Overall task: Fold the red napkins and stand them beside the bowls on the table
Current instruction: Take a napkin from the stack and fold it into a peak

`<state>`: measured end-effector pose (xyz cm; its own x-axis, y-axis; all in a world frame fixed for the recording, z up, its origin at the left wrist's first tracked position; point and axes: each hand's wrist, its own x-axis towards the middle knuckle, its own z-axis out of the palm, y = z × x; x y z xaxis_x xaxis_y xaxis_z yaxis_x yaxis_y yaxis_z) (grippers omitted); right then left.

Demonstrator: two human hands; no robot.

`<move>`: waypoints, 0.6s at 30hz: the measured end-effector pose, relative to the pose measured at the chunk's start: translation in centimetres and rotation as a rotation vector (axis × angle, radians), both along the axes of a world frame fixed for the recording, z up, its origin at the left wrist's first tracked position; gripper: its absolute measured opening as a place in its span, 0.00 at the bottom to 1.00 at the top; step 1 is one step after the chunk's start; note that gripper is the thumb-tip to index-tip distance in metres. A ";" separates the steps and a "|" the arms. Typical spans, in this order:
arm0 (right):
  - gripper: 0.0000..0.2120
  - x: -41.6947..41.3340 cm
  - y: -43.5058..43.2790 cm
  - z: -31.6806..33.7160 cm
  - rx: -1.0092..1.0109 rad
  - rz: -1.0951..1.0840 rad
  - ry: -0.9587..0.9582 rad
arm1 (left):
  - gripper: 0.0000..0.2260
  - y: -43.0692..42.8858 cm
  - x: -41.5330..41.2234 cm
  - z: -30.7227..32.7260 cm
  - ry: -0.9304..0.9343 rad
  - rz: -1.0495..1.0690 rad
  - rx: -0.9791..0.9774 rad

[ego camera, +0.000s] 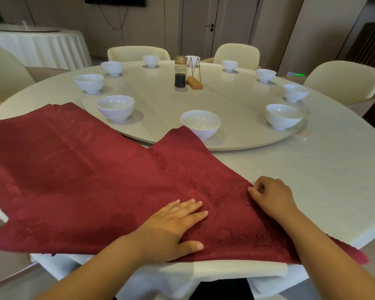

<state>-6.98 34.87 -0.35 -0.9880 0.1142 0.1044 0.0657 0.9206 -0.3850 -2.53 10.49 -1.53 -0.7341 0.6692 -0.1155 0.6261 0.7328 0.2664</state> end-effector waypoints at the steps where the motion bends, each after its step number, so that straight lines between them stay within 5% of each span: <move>1: 0.14 0.1 0.1 0.1 -0.023 -0.003 0.029 | 0.44 -0.1 0.0 -0.1 0.009 0.012 0.009; 9: 0.11 1.1 1.4 -0.6 -0.067 -0.055 0.039 | 0.58 -1.9 -2.0 -0.3 0.042 0.213 0.008; 14: 0.11 0.9 1.1 -0.8 0.017 -0.041 0.066 | 0.27 -3.7 -6.5 1.1 0.194 0.477 0.067; 18: 0.13 0.7 1.1 -1.1 0.044 -0.040 0.096 | 0.23 -5.8 -10.3 1.9 0.204 0.739 0.164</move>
